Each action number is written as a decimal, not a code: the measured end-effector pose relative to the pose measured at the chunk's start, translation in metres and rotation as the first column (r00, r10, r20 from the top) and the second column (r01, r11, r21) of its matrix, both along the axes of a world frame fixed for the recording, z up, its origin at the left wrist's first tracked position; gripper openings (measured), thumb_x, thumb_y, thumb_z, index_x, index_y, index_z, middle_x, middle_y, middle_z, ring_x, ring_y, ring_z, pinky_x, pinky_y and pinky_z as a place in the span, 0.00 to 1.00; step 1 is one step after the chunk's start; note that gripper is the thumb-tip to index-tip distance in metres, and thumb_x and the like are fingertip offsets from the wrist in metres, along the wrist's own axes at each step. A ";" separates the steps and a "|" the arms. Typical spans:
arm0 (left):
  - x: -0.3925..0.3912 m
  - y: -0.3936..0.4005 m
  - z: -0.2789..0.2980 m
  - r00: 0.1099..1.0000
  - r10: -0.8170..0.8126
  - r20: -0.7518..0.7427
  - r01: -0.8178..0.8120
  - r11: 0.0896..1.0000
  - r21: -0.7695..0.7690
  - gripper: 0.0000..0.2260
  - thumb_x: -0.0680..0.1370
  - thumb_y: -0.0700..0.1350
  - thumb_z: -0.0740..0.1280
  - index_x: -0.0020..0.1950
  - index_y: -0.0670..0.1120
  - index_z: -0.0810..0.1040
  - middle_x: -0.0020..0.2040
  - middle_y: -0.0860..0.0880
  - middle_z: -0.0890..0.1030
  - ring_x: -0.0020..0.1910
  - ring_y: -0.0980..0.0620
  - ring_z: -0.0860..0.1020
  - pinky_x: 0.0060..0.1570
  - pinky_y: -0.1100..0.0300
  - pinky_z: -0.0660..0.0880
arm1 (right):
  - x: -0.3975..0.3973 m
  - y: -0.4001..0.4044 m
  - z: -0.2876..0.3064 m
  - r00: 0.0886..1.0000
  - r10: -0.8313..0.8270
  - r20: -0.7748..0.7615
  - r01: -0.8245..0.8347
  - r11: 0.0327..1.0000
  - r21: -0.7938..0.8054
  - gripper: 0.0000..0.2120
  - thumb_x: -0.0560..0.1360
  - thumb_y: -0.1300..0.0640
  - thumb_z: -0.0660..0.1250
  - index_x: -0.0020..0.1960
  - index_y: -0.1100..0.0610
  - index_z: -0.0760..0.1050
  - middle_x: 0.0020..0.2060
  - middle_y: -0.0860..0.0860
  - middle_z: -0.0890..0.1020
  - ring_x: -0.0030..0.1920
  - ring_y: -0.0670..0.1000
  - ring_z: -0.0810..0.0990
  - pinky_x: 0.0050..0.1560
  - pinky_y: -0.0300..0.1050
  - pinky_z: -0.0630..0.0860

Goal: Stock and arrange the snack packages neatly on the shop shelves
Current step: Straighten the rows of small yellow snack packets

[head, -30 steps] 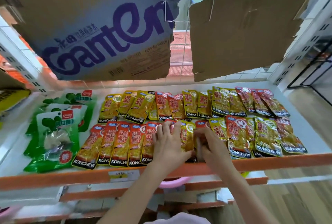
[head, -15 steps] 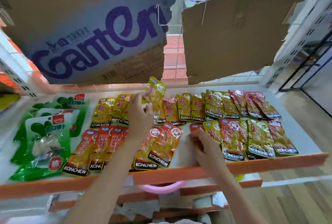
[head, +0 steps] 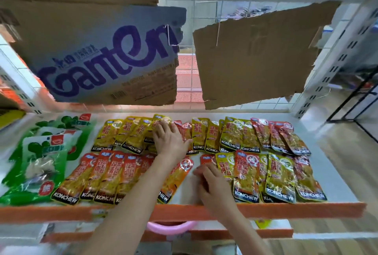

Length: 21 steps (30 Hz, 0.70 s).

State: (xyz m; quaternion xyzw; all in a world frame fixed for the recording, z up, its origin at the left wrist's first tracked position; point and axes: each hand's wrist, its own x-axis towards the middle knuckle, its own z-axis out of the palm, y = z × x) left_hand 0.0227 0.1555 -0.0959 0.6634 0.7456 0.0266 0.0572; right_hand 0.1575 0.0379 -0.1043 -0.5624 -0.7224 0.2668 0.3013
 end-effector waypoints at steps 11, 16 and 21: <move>-0.015 -0.005 -0.002 0.995 0.094 -0.013 -0.095 0.994 -0.058 0.53 0.68 0.76 0.50 0.75 0.34 0.48 0.76 0.36 0.45 0.75 0.39 0.41 0.72 0.45 0.41 | 0.011 0.011 0.004 0.993 0.097 0.073 -0.099 0.995 0.019 0.11 0.77 0.61 0.58 0.58 0.58 0.74 0.56 0.51 0.74 0.56 0.52 0.72 0.49 0.38 0.67; -0.007 0.001 0.005 0.983 0.165 0.080 -0.164 0.986 -0.016 0.46 0.69 0.69 0.62 0.72 0.36 0.57 0.74 0.38 0.55 0.74 0.39 0.50 0.70 0.42 0.50 | 0.025 0.022 0.004 0.982 0.029 0.187 -0.065 0.980 0.189 0.09 0.76 0.62 0.60 0.53 0.59 0.77 0.53 0.52 0.77 0.55 0.53 0.74 0.49 0.38 0.66; -0.007 0.006 0.011 0.874 0.158 0.460 -0.244 0.960 0.135 0.26 0.71 0.49 0.72 0.59 0.39 0.64 0.61 0.39 0.70 0.63 0.40 0.67 0.56 0.56 0.63 | 0.036 0.026 -0.001 1.000 0.015 0.015 -0.016 0.997 0.072 0.09 0.74 0.67 0.63 0.50 0.60 0.79 0.51 0.50 0.78 0.53 0.51 0.76 0.48 0.37 0.67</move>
